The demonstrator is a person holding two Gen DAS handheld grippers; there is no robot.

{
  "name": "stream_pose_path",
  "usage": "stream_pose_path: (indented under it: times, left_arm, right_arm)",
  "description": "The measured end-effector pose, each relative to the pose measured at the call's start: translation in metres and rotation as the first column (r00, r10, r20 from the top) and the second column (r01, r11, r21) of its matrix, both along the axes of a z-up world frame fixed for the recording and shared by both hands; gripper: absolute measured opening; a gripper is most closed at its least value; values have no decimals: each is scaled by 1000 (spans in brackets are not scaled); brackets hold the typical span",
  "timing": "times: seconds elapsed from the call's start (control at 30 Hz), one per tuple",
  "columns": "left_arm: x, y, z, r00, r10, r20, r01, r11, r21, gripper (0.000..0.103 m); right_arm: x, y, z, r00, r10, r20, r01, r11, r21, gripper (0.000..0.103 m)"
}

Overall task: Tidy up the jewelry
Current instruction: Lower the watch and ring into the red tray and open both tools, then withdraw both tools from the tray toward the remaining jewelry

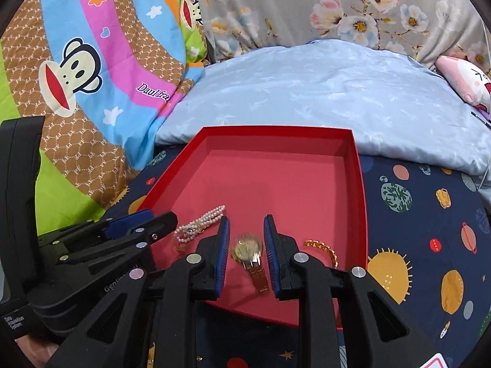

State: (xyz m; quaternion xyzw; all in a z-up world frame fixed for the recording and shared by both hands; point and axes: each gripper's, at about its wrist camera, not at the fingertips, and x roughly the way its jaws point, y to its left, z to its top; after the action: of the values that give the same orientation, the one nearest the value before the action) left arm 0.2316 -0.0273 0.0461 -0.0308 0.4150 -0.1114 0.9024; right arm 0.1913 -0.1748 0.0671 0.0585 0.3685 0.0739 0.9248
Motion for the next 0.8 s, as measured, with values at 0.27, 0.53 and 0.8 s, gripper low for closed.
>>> stream_pose_path:
  times: [0.27,0.53,0.8]
  left_arm:
    - [-15,15,14,998,48,42,-46,998,-32,72]
    - [-82,34,6,996,63,58,-61,998,-35,79]
    - [-149,23,-21,999,-2,32,0,998,68,79]
  right_arm:
    - [-35,-5,17,997,-14,73,16,999,-28,43]
    - [-119,-25,-12,999,-44,3,44,999,11,48]
    - [-167,-40,-43,992,-102,-75,99,994,-39,48]
